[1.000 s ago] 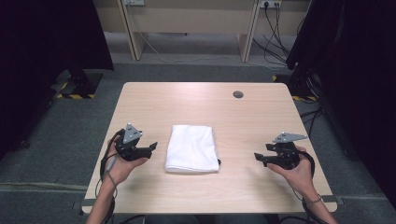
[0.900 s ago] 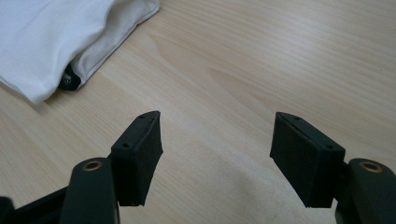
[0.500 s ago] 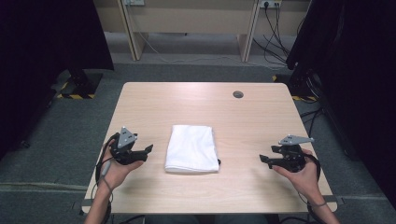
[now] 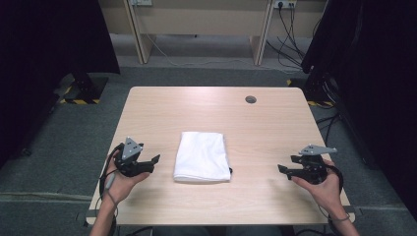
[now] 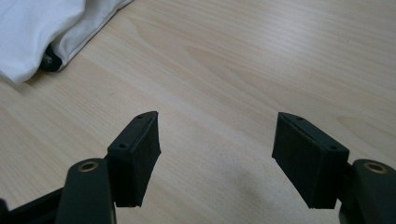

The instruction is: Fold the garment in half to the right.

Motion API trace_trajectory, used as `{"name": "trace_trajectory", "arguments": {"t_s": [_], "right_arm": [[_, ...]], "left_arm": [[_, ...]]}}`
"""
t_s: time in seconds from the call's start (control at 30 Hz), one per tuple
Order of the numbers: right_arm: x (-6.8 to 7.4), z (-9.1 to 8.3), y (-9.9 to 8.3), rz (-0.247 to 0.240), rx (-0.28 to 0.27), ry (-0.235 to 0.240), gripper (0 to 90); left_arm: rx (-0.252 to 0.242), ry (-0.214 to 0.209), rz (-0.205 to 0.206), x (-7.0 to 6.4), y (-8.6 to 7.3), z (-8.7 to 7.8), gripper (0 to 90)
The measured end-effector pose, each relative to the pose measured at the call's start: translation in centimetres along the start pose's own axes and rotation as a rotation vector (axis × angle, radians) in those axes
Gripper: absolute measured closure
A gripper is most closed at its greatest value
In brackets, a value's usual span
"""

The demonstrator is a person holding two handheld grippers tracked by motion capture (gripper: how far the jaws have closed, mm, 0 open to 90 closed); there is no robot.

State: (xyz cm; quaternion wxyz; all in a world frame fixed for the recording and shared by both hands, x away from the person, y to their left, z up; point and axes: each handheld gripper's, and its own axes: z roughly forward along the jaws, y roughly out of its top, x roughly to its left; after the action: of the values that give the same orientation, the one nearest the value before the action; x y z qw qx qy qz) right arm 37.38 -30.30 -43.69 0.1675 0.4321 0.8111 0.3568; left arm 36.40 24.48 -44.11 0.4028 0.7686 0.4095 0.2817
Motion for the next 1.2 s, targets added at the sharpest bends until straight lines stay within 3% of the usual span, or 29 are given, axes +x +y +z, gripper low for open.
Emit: {"name": "trace_trajectory", "arguments": {"t_s": [1.2], "right_arm": [[-2.2, -2.0, -3.3, 0.088, -0.017, -0.044, 30.9]], "left_arm": [[-0.025, 0.025, -0.025, -0.5, -2.9, -1.8, 25.5]]}}
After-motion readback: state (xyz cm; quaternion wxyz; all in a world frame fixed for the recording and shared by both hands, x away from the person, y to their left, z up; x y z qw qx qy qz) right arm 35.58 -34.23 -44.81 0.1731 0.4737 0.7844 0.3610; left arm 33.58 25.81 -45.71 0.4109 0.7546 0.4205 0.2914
